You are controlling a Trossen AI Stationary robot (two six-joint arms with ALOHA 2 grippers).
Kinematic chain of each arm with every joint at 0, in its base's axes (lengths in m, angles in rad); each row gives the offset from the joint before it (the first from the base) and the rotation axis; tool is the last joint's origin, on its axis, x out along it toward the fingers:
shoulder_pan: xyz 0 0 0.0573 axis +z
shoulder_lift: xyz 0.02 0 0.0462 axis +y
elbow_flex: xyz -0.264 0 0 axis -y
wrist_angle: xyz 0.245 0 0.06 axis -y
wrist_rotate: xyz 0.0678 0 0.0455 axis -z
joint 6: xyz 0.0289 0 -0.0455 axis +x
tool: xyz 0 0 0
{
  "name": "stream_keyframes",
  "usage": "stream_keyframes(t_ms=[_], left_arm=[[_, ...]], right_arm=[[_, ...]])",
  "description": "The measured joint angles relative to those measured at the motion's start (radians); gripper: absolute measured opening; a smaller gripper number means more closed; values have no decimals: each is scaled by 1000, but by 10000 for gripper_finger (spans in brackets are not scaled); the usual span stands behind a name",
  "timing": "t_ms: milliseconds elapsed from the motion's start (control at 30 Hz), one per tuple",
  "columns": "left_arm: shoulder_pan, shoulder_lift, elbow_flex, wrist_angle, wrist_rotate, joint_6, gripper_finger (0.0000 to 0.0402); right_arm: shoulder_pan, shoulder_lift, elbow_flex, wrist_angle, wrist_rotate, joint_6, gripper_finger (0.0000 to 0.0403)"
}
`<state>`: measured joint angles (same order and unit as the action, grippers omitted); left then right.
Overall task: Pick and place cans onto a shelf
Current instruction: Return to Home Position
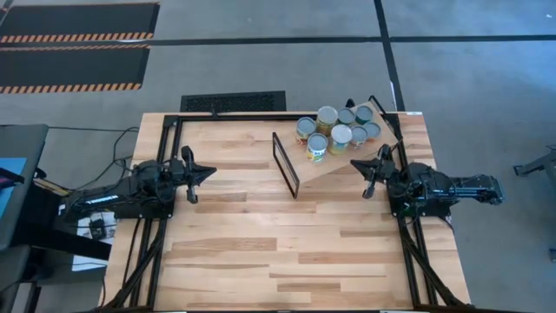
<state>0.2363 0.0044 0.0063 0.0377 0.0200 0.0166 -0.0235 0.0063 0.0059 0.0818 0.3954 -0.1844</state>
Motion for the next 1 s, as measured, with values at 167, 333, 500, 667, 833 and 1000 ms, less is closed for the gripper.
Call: stream_keyframes(t_ms=[167,333,500,667,833,1000], left_arm=[[0,0,0,-2,-1,-69,0],[0,0,0,-2,-2,-54,0],[-49,42,4,28,-45,-61,0],[-158,194,10,10,-94,-62,0],[-185,286,13,-36,-61,-52,0],[-185,343,13,-39,-58,-64,0]], right_arm=[[0,0,0,2,0,0,33],[0,0,-1,3,0,0,32],[0,0,-1,4,0,0,32],[0,0,-1,5,0,0,33],[0,0,-2,4,0,0,31],[0,0,-2,4,-1,0,33]])
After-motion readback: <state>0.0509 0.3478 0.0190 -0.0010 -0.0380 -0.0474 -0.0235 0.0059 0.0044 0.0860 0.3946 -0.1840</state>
